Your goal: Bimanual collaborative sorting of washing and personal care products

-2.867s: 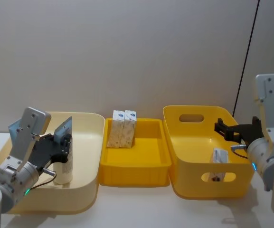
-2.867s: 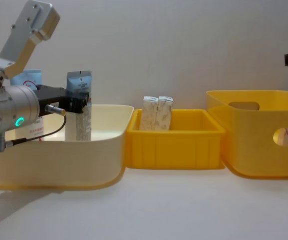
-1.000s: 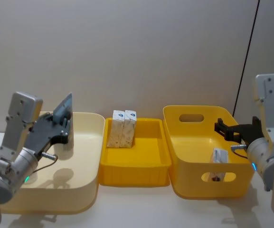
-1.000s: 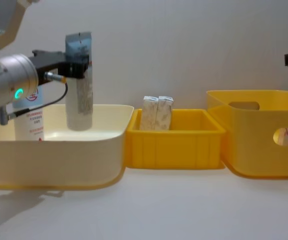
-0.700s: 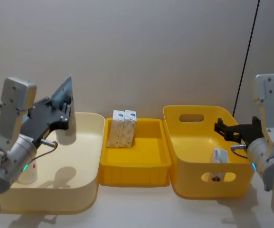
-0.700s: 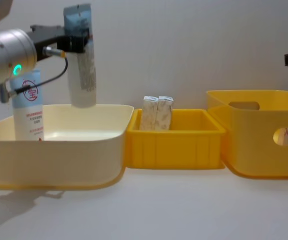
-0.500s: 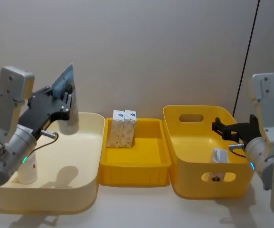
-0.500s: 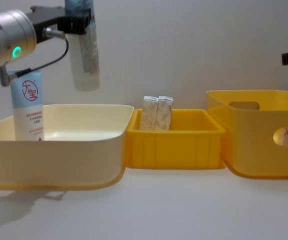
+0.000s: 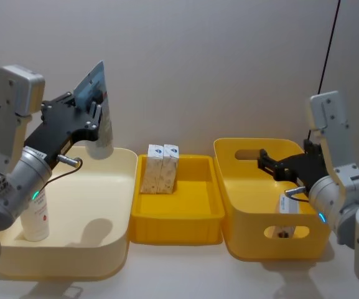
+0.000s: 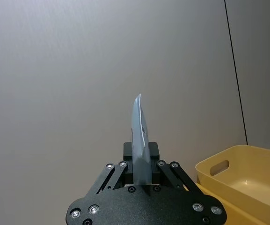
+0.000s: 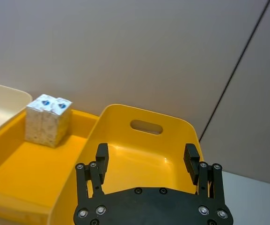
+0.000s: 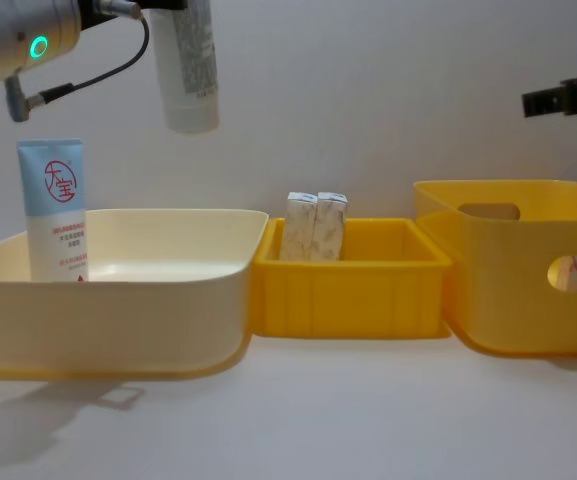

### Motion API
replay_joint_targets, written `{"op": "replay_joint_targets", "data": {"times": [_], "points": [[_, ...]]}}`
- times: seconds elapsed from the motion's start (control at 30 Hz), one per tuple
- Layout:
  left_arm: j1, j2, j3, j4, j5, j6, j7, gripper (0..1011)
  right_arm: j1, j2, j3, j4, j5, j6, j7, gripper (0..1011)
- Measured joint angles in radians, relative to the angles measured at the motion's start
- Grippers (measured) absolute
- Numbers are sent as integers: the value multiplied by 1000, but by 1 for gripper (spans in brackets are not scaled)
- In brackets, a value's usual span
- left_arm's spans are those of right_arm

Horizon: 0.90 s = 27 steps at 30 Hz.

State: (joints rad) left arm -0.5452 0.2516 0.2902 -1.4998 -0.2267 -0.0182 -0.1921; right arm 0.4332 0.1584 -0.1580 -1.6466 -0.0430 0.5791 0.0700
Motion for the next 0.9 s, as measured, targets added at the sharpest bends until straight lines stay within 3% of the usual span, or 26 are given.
{"op": "replay_joint_targets", "data": {"times": [0.7,0.9], "points": [[7,-24,-7,-23,-3,11,-24,191,5,76,-67,-33,68,-81,236,1001],[12,-29,-5,-34,5,19,-27,190,16,85,-83,-21,79,-99,270,1001]]}}
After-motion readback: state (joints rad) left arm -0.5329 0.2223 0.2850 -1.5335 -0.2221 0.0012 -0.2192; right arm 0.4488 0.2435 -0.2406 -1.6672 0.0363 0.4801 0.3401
